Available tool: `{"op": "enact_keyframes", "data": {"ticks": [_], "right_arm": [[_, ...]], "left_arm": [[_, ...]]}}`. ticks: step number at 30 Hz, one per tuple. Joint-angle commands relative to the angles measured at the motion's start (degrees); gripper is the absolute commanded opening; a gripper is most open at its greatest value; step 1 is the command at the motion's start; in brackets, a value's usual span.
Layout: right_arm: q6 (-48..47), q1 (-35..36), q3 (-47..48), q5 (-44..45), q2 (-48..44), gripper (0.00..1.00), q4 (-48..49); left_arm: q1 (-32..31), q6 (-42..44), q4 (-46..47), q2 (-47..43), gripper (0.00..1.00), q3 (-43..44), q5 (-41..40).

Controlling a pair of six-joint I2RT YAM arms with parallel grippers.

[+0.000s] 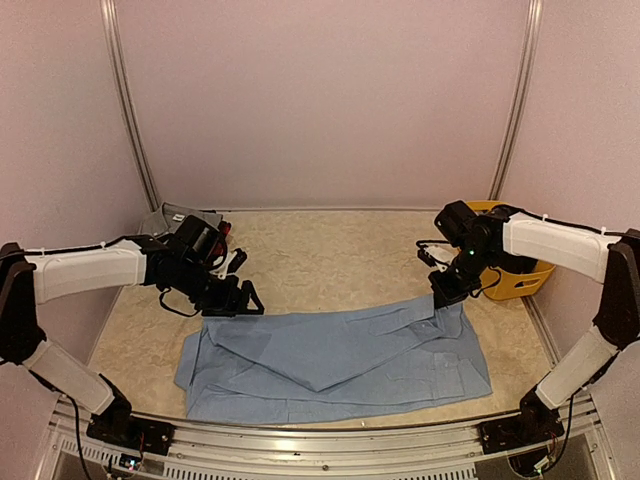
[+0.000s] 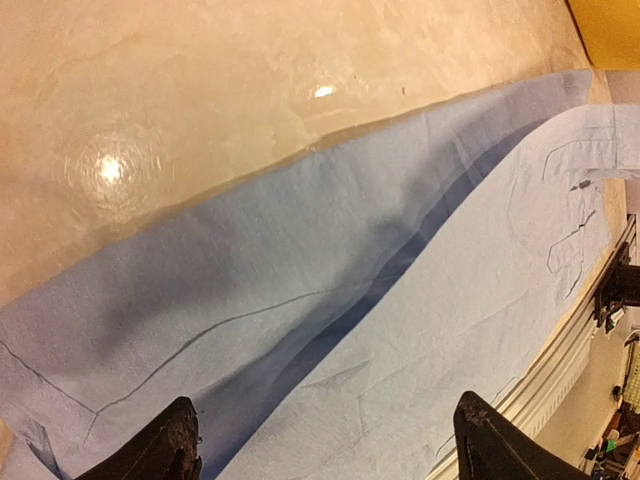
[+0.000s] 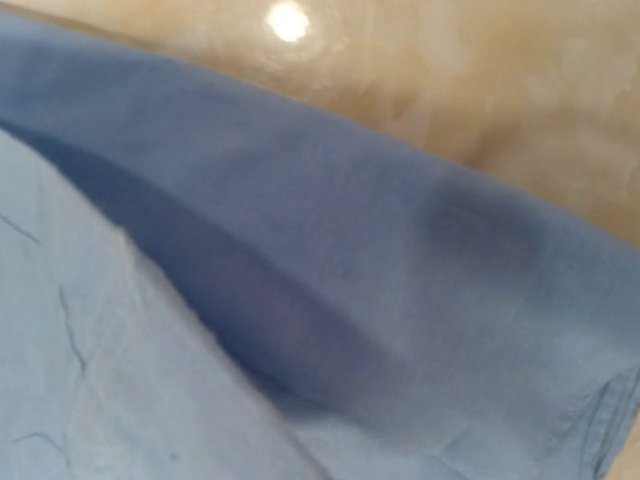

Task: Fold and stack the long sleeve shirts
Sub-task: Fold the 1/3-folded shirt at the center of the board.

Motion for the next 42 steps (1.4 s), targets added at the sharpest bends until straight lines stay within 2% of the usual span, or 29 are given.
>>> {"op": "enact_keyframes", "data": {"ticks": [1,8,22,33,36,42], "right_arm": [[0.6,-2.1,-1.3,2.3,1.9,0.0,1.5],[1.5,-5.6,-2.4,6.5,4.0,0.0,1.6],[2.8,-9.3,-3.1,5.2,7.3,0.0,3.9],[2.8,-9.3,-3.8,5.2,7.9,0.0,4.9],[3.0,-9.3,-3.9,5.8,7.6,0.1,4.7],[4.7,-9.3,-1.7,11.5,4.7,0.46,1.3]], "left_arm": [[1.1,0.0,1.7,0.7,0.83,3.6,-1.9],[0.5,1.9,3.6,1.7,0.84,5.5,-3.5],[-4.3,4.1,5.1,6.7,0.85,10.5,-5.8],[-6.1,2.5,6.5,6.5,0.85,6.2,-4.5],[-7.1,1.0,8.4,5.7,0.84,3.2,-2.5],[-8.2,-1.2,12.3,5.2,0.84,-2.2,-2.0]]}}
